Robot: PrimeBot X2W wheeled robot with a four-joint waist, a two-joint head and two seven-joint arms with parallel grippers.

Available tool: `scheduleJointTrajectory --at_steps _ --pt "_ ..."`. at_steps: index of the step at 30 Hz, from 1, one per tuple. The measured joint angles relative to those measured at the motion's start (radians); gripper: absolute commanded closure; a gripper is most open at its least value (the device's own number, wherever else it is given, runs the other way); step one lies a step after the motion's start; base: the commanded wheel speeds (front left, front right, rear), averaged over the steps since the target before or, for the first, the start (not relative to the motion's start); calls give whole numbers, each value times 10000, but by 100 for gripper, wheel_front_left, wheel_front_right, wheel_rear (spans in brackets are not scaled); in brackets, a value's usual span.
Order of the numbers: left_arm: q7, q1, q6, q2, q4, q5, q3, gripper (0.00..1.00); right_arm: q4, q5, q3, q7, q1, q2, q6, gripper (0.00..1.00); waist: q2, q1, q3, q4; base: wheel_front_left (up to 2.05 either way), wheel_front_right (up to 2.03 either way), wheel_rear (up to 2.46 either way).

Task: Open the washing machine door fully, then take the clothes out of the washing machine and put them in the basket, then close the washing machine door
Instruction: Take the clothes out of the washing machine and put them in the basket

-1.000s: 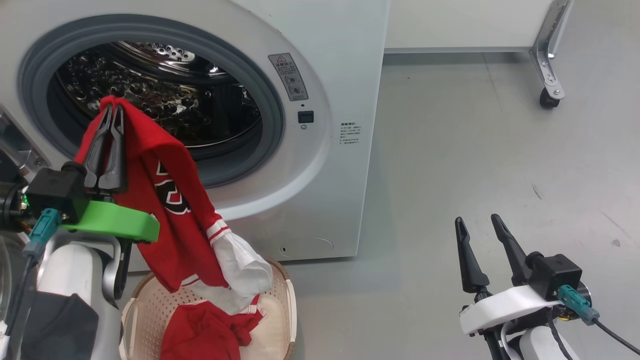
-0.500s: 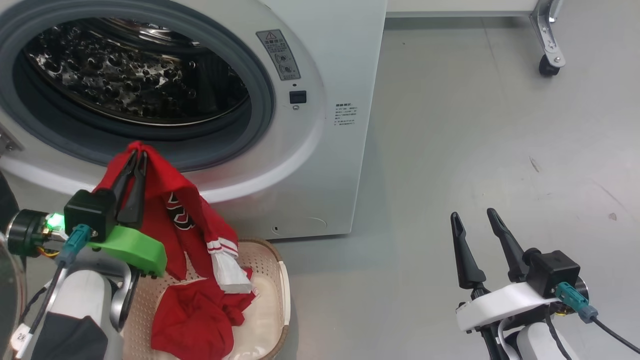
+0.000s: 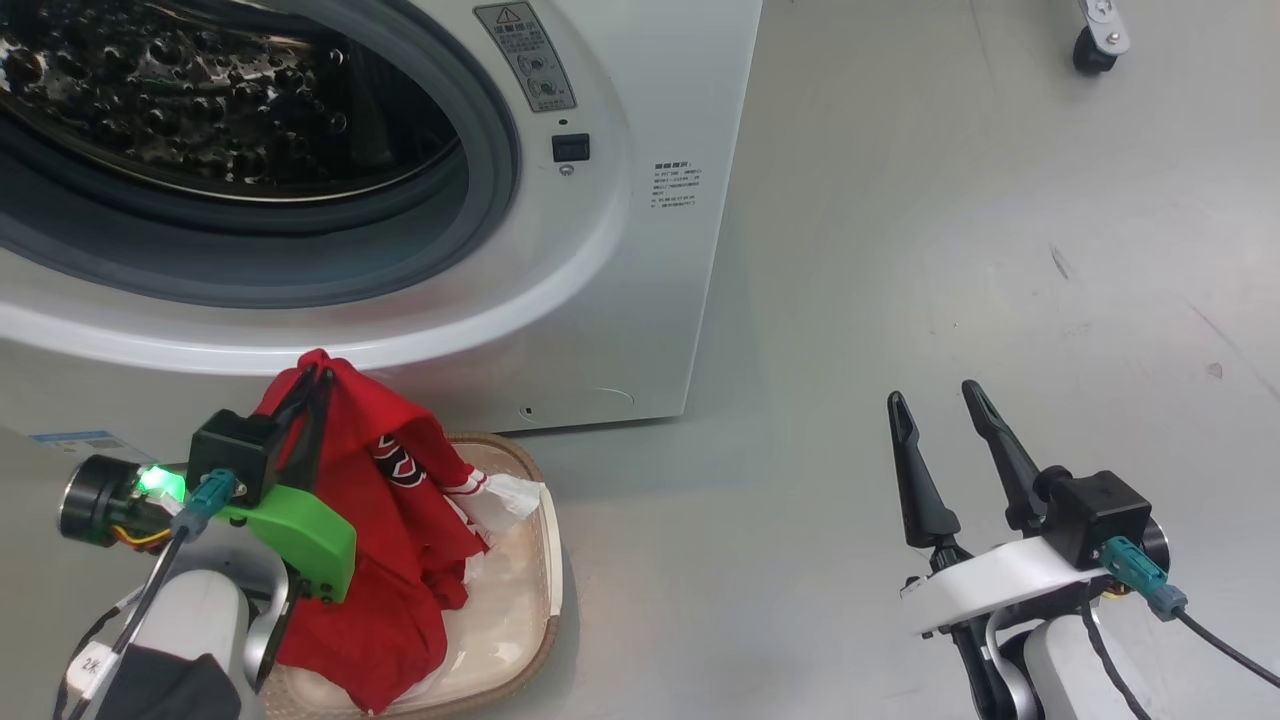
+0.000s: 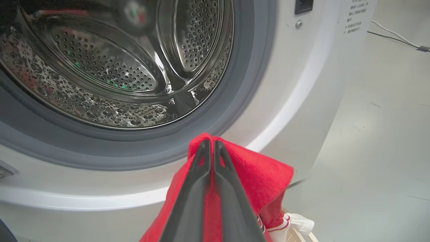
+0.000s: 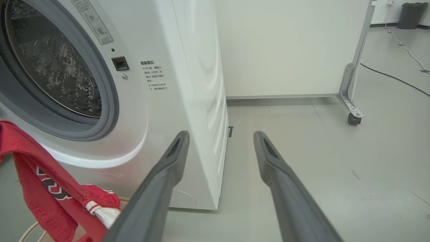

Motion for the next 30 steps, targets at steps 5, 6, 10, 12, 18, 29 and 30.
scheduleJointTrajectory --at_steps 5,6,10,12,18,29,30 --pt "123 -1 -42 -8 278 6 -171 100 -17 -71 79 0 -223 2 0 0 0 0 327 -98 0 0 0" --pt "127 -2 -42 -10 328 6 -196 100 -17 -71 90 0 -244 4 0 0 0 0 391 -120 0 0 0" --pt "222 -10 -56 8 598 111 -293 100 -21 -73 119 0 -348 6 0 0 0 0 650 -214 0 0 0" --pt "244 -34 -100 10 688 184 -360 100 -23 -77 127 0 -351 6 0 0 0 0 781 -261 0 0 0" --pt "311 -197 -127 -17 1039 249 -608 100 -96 -115 117 0 -533 13 2 0 0 0 1196 -375 0 0 0" --pt "341 -527 -125 253 2266 238 -232 100 -205 -157 113 0 -850 35 0 0 0 0 1884 -519 0 0 0" --pt "341 -544 -125 280 2393 236 -217 100 -207 -157 109 0 -872 38 0 0 0 0 1938 -527 0 0 0"
